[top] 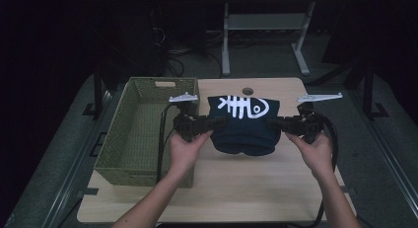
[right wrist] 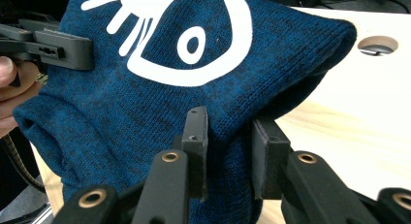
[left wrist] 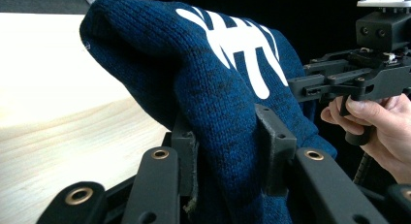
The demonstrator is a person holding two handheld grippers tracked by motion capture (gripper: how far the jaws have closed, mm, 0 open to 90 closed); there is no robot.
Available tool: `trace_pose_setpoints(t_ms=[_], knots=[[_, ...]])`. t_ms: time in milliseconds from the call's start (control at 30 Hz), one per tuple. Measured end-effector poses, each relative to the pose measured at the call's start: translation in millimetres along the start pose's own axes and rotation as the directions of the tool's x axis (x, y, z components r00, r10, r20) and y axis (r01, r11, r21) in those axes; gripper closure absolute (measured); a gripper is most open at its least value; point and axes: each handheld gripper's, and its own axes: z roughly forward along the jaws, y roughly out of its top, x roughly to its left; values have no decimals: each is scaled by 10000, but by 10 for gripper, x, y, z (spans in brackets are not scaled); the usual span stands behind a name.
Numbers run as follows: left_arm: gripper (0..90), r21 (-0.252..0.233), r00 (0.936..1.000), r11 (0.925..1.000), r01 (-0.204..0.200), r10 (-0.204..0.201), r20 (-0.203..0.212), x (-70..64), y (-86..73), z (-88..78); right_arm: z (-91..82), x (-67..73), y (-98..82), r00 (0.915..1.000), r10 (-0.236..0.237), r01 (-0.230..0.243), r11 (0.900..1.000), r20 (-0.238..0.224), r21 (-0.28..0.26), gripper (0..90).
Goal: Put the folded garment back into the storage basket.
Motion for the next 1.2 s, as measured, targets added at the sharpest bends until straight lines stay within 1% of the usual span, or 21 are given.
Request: trace_pose_setpoints(t_ms=[133,233,333,400,433,500,567,633,733,833,967,1100,1133,1167,1200], knots=[[656,-49,9999,10000,-79,79,-109,37,25,-90,56,66,63,9999,-131,131,9999,-70,42,707],[656,-105,9999,9999,-23,22,-149,47,35,-134,87,94,92,9998,-144,145,9999,-126,94,708],[656,-242,9998,9997,-16,11,-201,83,48,-223,147,168,153,9996,-243,245,9996,-106,162,708],[656,-205,9997,9998,-38,33,-235,94,50,-247,179,200,183,9993,-341,343,9992,-119,209,708],[656,-237,9996,9997,28,-34,-265,116,50,-288,196,214,196,9991,-393,395,9990,-126,217,708],[656,-232,9996,9997,-4,-3,-288,132,51,-310,212,232,209,9992,-381,385,9989,-146,258,708],[656,-294,9994,9996,60,-70,-345,167,52,-370,265,276,247,9988,-450,456,9985,-200,291,707],[656,-323,9993,9995,56,-68,-377,178,53,-389,282,293,260,9987,-478,484,9984,-196,307,708],[656,-371,9987,9993,100,-119,-499,216,65,-467,340,354,315,9980,-571,580,9977,-259,344,707],[656,-362,9982,9993,57,-79,-588,231,77,-512,369,385,340,9978,-589,600,9975,-298,363,707],[656,-452,9974,9990,30,-62,-720,264,100,-625,442,465,403,9967,-728,744,9962,-364,444,707],[656,-492,9968,9988,22,-61,-801,289,108,-682,482,508,443,9959,-803,821,9956,-410,449,707],[656,-539,9965,9985,52,-97,-827,296,109,-700,513,537,464,9961,-763,782,9959,-435,456,707],[656,-584,9963,9983,91,-141,-845,303,109,-716,513,537,464,9961,-763,782,9959,-435,456,707],[656,-626,9959,9980,105,-160,-890,321,108,-746,547,557,479,9955,-836,857,9952,-438,471,707]])
